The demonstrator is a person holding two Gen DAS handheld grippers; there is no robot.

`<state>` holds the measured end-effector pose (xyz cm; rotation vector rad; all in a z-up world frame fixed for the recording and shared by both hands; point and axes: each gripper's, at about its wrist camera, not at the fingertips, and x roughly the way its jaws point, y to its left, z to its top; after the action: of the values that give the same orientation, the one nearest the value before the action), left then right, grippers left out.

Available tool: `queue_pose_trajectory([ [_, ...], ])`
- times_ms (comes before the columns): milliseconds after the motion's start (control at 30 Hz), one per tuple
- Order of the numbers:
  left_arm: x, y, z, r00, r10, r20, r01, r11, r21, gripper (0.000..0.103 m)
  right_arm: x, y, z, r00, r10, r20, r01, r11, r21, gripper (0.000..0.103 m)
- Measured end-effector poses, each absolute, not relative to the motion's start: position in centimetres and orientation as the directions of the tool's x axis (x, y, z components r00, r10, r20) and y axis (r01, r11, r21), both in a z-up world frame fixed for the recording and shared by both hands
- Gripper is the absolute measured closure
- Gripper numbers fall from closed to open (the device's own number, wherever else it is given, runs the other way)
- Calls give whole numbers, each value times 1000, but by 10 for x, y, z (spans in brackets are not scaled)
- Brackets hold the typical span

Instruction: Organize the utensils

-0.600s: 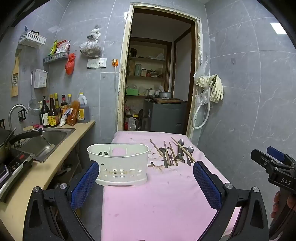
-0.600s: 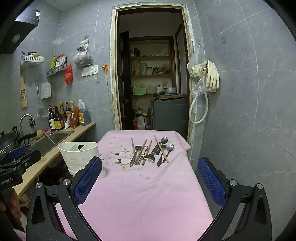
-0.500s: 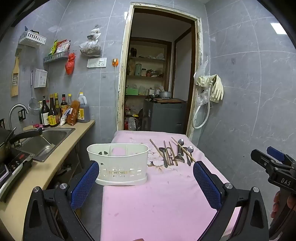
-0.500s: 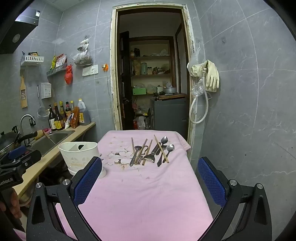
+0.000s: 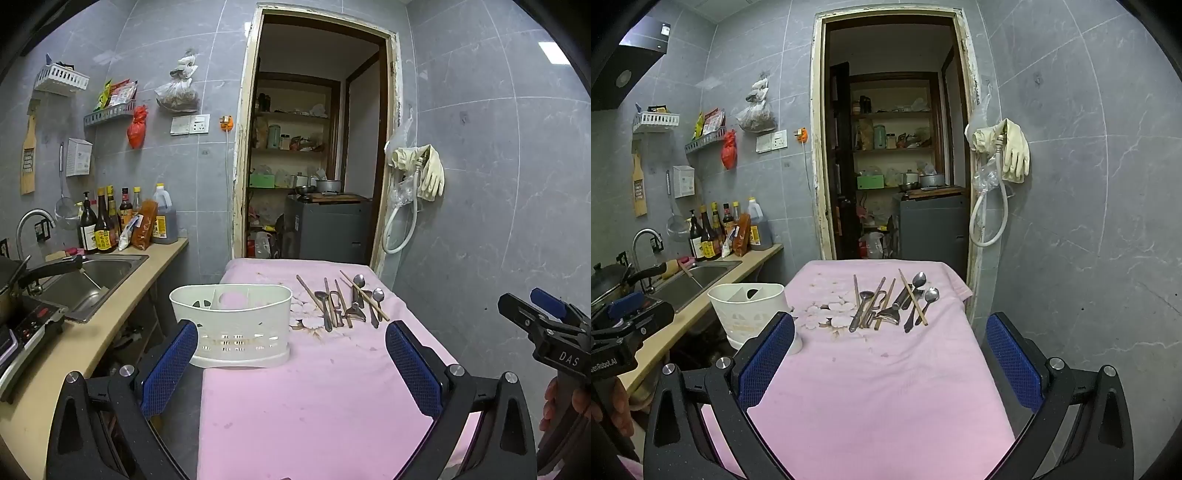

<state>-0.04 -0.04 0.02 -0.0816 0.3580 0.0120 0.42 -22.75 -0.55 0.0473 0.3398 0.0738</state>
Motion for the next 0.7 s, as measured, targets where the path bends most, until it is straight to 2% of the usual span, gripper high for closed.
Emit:
queue_pose_trajectory([
  [700, -3, -3, -3, 933, -2, -360, -27, 997, -75, 1, 4, -227, -5, 938, 95, -333, -79, 995, 62, 1],
])
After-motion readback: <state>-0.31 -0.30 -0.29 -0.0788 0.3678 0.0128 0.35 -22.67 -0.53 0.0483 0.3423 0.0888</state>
